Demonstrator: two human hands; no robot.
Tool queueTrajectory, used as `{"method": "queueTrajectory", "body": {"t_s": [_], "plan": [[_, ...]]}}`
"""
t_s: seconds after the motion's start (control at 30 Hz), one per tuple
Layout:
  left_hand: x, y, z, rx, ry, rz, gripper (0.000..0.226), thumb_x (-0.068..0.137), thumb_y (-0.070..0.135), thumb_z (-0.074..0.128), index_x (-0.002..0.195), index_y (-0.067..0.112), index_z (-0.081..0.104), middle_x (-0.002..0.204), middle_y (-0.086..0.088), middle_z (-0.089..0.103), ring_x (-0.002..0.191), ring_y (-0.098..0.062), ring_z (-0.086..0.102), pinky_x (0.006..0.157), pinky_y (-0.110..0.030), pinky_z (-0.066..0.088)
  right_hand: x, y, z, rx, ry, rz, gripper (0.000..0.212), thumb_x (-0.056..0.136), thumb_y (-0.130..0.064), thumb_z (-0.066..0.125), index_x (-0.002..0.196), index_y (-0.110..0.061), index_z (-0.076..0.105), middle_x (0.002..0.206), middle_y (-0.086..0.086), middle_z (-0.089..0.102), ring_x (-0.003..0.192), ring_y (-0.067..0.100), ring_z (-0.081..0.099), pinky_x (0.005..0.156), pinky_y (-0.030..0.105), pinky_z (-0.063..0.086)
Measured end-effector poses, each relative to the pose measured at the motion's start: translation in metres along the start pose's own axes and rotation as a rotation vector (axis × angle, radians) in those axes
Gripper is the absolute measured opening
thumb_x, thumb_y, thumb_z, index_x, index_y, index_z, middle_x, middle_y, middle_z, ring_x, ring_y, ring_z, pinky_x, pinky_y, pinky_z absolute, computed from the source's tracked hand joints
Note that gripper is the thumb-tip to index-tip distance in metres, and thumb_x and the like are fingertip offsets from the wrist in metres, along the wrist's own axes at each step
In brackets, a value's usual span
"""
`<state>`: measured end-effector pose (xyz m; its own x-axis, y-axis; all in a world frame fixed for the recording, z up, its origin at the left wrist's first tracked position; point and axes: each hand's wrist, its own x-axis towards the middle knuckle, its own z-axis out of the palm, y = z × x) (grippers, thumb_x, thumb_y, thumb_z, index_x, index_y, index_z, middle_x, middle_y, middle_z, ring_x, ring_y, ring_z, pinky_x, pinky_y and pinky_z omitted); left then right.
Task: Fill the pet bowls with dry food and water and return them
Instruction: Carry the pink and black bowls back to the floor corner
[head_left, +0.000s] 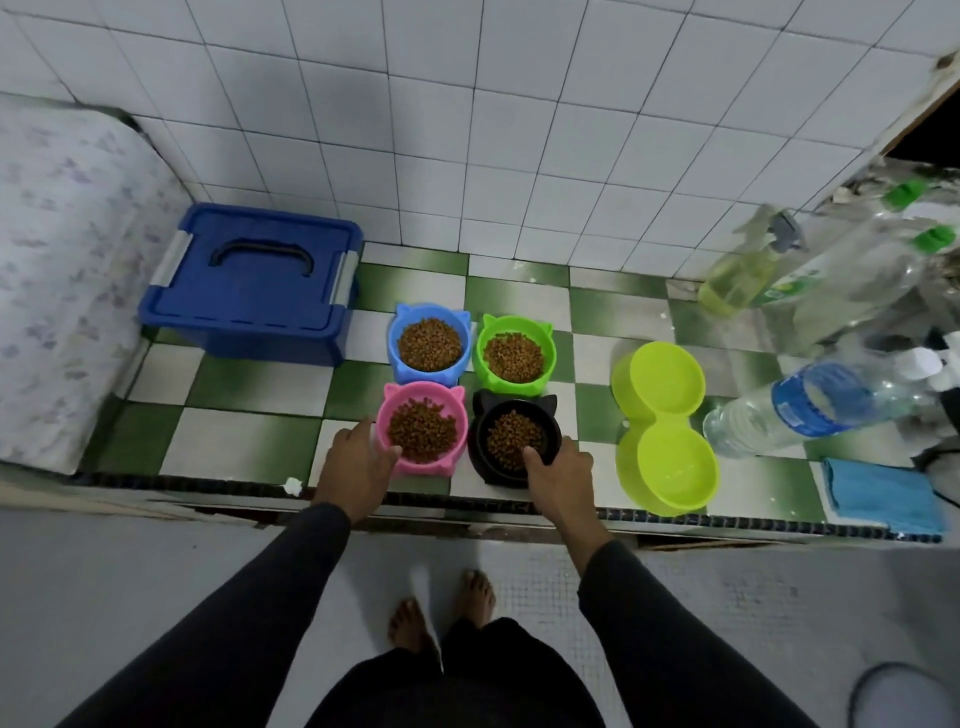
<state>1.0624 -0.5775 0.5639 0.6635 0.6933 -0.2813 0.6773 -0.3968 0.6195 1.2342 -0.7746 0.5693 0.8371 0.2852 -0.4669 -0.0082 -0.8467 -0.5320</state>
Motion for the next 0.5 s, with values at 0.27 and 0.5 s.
{"method": "queueTrajectory", "body": {"t_s": [0.27,0.5], "plan": [[0.019,-0.011,0.015,-0.093,0.003,-0.171,0.009,0.097,0.030,0.063,0.096,0.022,0.065,0.095,-0.009,0.067,0.082,-0.020,0.065,0.074,-0.034,0.049,0.023,0.009,0.006,0.020,-0.043,0.123,0.051,0.099,-0.034,0.059,0.138,-0.004,0.047,0.131,0.027,0.051,0.124,0.040,0.046,0.099,0.037,0.042],[0.020,-0.006,0.016,-0.117,0.024,-0.166,0.010,0.098,0.019,0.066,0.099,0.010,0.070,0.095,-0.010,0.067,0.071,-0.006,0.060,0.075,-0.027,0.054,0.028,0.007,0.005,0.003,-0.035,0.201,0.044,0.100,-0.028,0.057,0.132,0.003,0.053,0.131,0.028,0.052,0.115,0.042,0.055,0.095,0.037,0.046]]}}
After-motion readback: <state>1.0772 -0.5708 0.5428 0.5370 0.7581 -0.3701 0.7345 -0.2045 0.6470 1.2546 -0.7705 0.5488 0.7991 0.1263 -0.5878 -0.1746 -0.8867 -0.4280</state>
